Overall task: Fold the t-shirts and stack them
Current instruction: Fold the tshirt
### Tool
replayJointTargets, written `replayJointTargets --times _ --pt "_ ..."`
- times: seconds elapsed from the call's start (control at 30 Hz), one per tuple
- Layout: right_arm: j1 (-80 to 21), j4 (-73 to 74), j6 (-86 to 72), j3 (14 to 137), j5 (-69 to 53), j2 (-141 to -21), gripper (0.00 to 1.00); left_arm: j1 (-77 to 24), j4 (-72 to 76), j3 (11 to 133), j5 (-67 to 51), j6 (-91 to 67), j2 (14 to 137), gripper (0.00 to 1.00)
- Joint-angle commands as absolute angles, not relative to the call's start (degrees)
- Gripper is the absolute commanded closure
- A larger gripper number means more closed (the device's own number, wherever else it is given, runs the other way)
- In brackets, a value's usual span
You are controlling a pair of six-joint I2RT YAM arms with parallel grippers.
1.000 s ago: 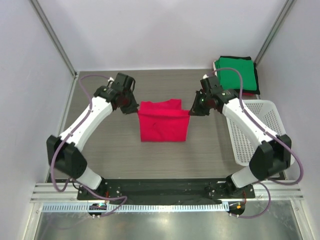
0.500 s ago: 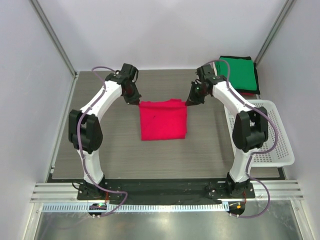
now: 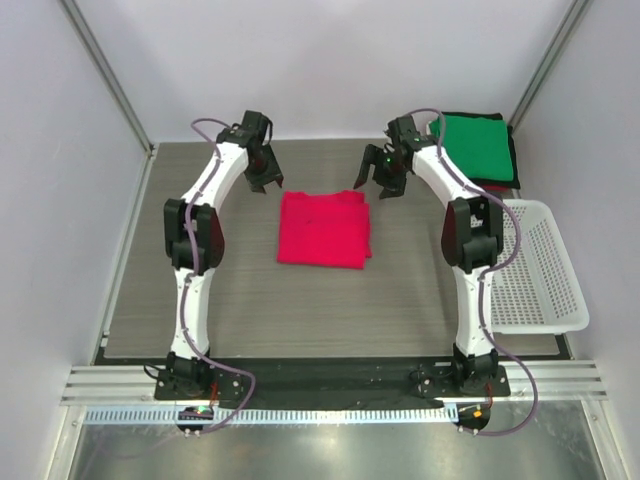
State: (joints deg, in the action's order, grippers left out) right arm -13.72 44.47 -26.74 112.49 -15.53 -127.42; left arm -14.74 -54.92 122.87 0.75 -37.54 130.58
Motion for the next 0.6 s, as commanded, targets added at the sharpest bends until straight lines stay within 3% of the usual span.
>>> replayJointTargets --times 0.0,0.03,0.1,0.37,0.57 --pt "-11.87 46.13 -26.37 126.16 -15.38 -131.21 0.03 -11.43 -61.68 138.56 -2.89 -35.68 138.32 0.45" --pt "-11.78 47.88 -26.45 128.04 -15.55 -131.74 0.01 -10.73 -65.18 145.13 -3.51 -35.68 139.47 0.43" --pt "-11.86 47.12 -26.46 126.84 -17.22 -129.65 0.00 -10.37 -65.66 145.82 -3.43 -35.42 137.74 0.38" --pt "-11.52 28.76 -25.84 90.93 -25.30 -111.99 0.00 -10.02 -55.46 110.36 -3.07 -35.42 112.19 0.39" --pt "-11.43 23.47 -25.14 81.22 -26.02 -109.77 0.01 -10.19 -52.03 88.88 -3.60 -35.42 99.07 0.42"
